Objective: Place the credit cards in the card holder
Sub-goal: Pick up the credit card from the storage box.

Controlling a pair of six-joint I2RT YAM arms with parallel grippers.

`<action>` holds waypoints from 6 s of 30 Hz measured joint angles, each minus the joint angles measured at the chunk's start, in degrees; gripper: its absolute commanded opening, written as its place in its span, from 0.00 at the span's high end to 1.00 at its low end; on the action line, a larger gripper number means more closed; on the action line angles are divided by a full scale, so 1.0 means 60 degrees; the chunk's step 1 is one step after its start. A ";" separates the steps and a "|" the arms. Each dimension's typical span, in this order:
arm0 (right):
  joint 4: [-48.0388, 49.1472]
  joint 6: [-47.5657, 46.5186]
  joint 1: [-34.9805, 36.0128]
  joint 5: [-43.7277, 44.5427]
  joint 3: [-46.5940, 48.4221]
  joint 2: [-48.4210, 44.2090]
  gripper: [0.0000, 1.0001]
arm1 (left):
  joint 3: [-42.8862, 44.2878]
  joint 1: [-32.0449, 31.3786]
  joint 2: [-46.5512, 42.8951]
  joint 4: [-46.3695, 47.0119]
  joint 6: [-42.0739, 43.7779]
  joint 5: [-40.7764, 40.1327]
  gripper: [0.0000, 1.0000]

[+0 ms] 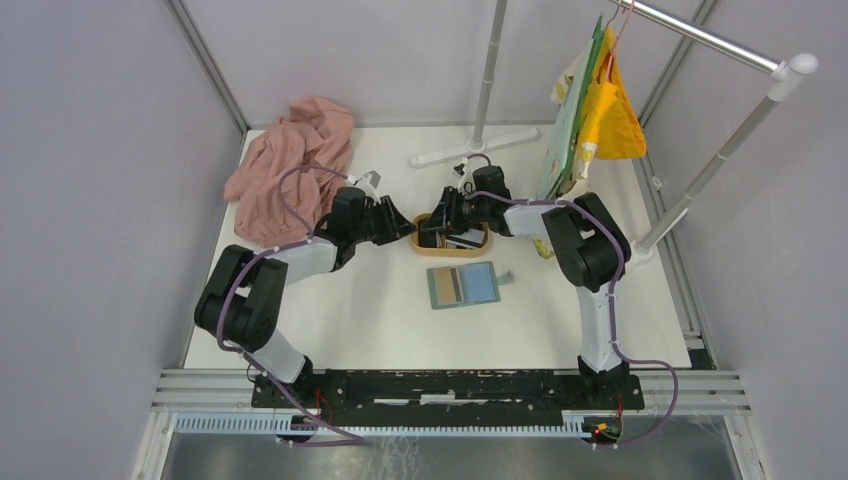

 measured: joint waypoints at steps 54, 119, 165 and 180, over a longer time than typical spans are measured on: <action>-0.0882 -0.0390 -0.0670 -0.0459 -0.0197 -0.0481 0.76 | -0.1541 -0.0018 -0.3260 -0.1191 0.0004 -0.1322 0.60; 0.7573 0.0674 -0.0729 -0.4688 -0.5821 -0.6550 1.00 | -0.3814 -0.4149 -0.3282 0.6921 -0.0076 -0.0404 0.69; 0.0182 -0.6772 -0.0627 -0.6036 -0.5093 -0.7661 1.00 | -0.2561 -0.4204 -0.4750 0.0404 0.3319 0.1446 0.91; -0.0962 -0.7216 -0.1060 -0.4758 -0.5592 -0.7639 1.00 | -0.3712 -0.4197 -0.6535 -0.0342 0.2798 -0.2528 0.19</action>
